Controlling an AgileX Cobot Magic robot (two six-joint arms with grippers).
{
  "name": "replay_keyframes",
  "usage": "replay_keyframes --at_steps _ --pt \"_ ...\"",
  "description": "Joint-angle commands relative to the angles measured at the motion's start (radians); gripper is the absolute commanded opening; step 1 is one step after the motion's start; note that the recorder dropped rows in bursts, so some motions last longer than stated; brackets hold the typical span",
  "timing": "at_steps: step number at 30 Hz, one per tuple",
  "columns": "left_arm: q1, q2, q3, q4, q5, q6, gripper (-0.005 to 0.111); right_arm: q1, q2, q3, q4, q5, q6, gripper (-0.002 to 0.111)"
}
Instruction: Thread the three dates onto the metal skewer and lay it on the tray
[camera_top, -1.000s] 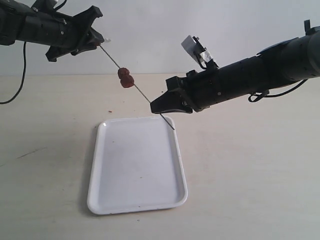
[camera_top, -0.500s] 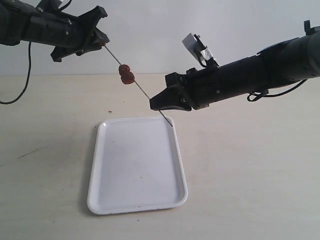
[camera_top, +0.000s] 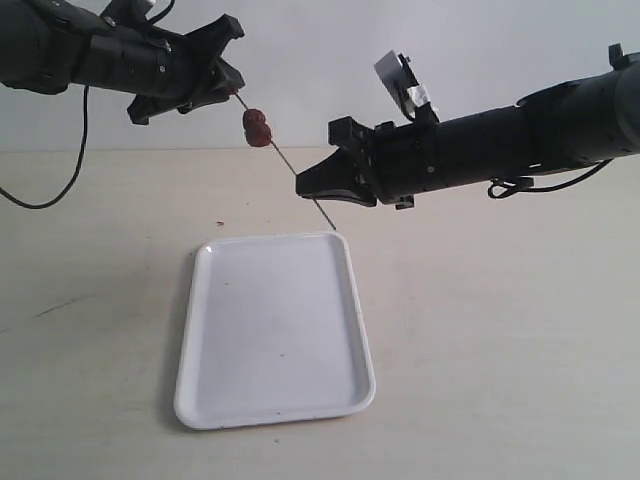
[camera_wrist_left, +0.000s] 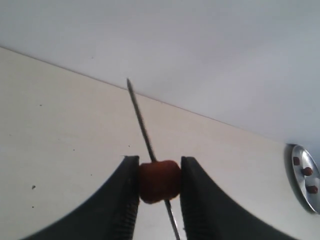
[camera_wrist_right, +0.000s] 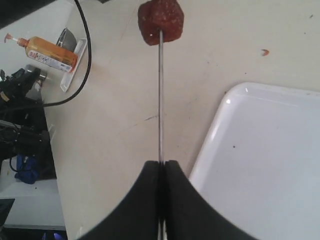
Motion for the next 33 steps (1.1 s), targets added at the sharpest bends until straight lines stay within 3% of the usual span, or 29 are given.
replay_keyframes --at_steps 1,12,29,33 --pt "-0.025 -0.009 -0.006 -0.006 -0.002 0.003 0.029 -0.002 -0.003 0.003 0.046 -0.020 -0.020 0.000" --pt "-0.080 -0.009 -0.006 0.009 -0.002 0.003 0.029 -0.002 -0.003 0.003 0.095 -0.025 -0.048 0.000" --pt "-0.078 -0.009 -0.006 0.117 0.076 0.004 0.030 -0.002 -0.003 0.003 0.068 -0.049 -0.118 0.000" --pt "-0.078 -0.009 -0.006 0.122 0.079 0.004 0.048 -0.002 -0.003 0.003 0.045 -0.049 -0.126 0.000"
